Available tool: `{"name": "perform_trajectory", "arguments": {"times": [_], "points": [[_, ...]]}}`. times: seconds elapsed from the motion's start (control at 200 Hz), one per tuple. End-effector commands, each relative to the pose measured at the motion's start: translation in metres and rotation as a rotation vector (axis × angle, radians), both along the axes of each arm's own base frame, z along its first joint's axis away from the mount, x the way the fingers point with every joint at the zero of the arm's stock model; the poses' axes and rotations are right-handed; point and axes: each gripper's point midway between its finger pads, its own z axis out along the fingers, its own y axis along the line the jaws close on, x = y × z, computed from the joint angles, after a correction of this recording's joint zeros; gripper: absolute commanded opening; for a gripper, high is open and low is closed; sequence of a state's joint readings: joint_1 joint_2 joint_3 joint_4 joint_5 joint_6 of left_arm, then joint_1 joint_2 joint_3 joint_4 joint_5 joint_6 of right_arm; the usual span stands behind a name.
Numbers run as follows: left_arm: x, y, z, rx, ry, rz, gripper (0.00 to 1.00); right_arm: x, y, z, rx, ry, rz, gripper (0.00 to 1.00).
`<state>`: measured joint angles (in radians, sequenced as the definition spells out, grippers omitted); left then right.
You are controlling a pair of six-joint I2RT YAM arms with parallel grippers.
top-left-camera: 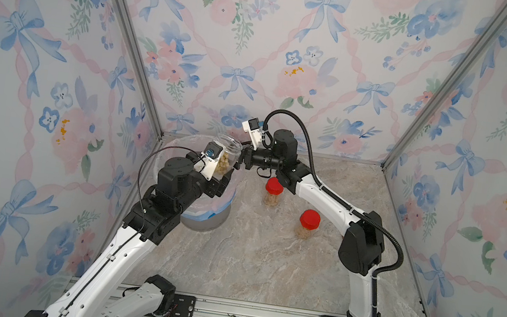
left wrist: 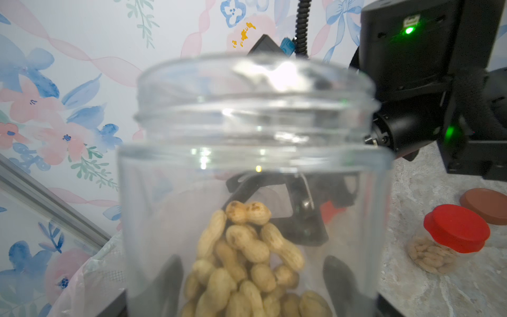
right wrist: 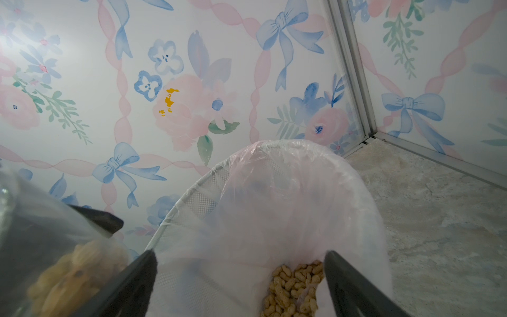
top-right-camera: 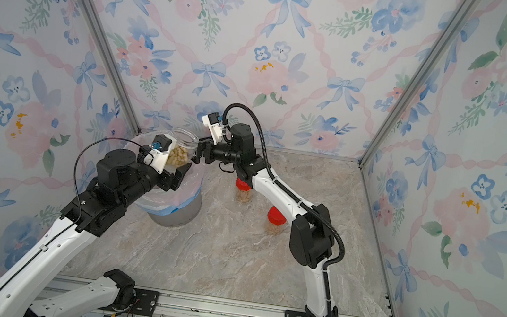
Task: Empty moldy peanuts from jars
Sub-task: Adjust the jar.
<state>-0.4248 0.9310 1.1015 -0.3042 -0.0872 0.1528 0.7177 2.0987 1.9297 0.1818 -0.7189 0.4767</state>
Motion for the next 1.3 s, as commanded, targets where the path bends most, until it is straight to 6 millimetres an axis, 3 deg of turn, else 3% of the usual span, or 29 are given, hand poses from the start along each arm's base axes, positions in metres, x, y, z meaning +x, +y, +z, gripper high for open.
{"name": "perform_trajectory", "arguments": {"times": [0.0, 0.63, 0.855, 1.295], "points": [[0.003, -0.010, 0.014, -0.034, -0.043, -0.039, 0.22, -0.045, 0.004, 0.062, 0.082, -0.132, 0.095, 0.97], [0.011, -0.016, -0.003, -0.014, 0.000, -0.049, 0.27, -0.073, 0.013, 0.076, 0.098, -0.177, 0.155, 0.96], [0.011, -0.016, -0.005, -0.013, 0.004, -0.049, 0.33, -0.096, 0.017, 0.080, 0.096, -0.215, 0.233, 0.95], [0.015, -0.020, -0.018, -0.002, 0.037, -0.058, 0.37, -0.111, 0.021, 0.094, 0.101, -0.255, 0.269, 0.95]]}}
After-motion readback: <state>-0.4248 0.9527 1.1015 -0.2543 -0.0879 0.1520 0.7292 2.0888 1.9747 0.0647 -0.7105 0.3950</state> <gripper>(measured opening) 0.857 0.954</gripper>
